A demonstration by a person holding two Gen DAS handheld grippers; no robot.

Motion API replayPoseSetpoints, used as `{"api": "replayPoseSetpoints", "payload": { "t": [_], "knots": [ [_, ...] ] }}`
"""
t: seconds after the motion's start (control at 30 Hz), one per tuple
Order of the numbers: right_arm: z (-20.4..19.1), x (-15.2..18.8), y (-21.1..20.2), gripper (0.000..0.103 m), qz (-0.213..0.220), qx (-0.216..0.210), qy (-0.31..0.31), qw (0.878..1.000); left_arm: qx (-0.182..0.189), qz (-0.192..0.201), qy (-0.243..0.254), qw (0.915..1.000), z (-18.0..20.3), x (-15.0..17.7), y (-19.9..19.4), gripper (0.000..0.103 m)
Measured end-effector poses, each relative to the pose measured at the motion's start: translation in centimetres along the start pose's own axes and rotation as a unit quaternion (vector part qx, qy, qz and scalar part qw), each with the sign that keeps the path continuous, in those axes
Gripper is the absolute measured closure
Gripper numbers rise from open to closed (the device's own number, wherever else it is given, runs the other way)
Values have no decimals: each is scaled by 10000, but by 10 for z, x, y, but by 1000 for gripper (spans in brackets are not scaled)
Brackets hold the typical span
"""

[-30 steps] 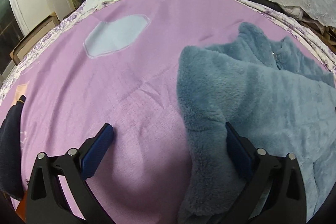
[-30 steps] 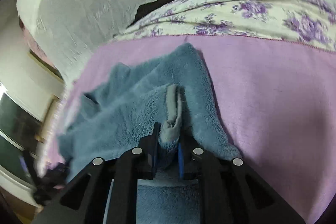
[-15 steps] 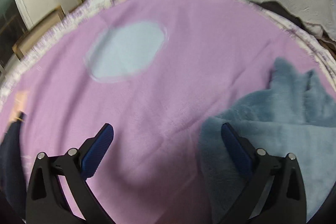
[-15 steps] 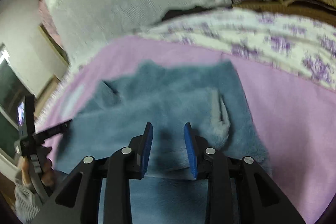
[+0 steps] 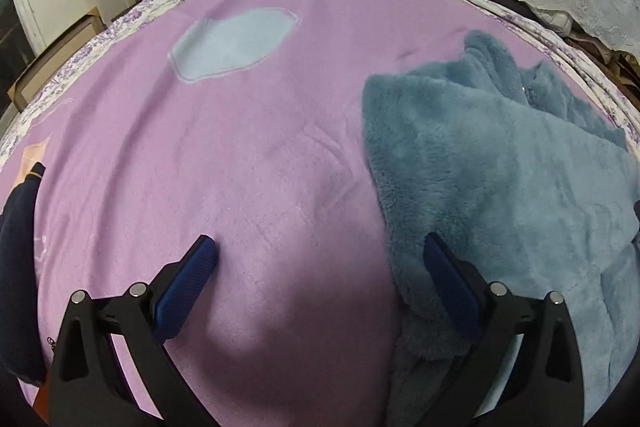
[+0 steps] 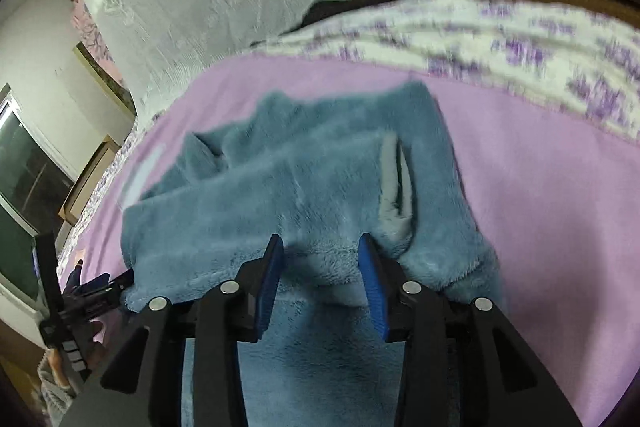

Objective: Fold small clothes

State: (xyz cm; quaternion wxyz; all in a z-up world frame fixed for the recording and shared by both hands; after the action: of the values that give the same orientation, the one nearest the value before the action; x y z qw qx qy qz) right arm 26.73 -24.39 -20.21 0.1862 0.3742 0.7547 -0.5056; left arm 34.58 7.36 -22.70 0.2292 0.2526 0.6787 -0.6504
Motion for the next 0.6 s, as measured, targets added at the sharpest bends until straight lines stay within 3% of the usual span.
{"api": "replayPoseSetpoints", "payload": {
  "t": [0.13,0.27,0.37,0.43,0.5,0.6],
  "knots": [
    [-9,-12,-16,62,295,11,-26,9996,-44,316,-174,9993,-1,-15,-28,4],
    [-56,-24,-14,62,297,-233,-488,9981,235,637,115,9976,39,-36,-53,5],
    [-79,-16,12,62,-73,-221,-790,9966,244,409,369,9982,76,-40,-32,5],
    [-76,2,43,61,-495,-21,-868,9950,109,-31,546,9984,92,-28,2,4],
    [-71,9,51,61,-446,-23,-948,9945,163,-94,371,9991,93,-21,18,4],
    [-74,4,33,61,-275,-69,-948,9951,341,11,238,9991,86,-25,2,4]
  ]
}}
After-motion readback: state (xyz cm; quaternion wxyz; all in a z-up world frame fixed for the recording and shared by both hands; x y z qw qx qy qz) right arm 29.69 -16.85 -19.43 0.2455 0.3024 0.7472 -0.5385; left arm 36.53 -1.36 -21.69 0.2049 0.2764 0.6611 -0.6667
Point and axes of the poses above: each gripper's, at about its wrist camera, not at the fingertips, and y roughly the way its jaws point, z to its right, x to its underside, the point moved 10 cm from there along y, roughly the way its jaws point, and after that the axes turned 4 degrees about z, right-handed, at the moved point
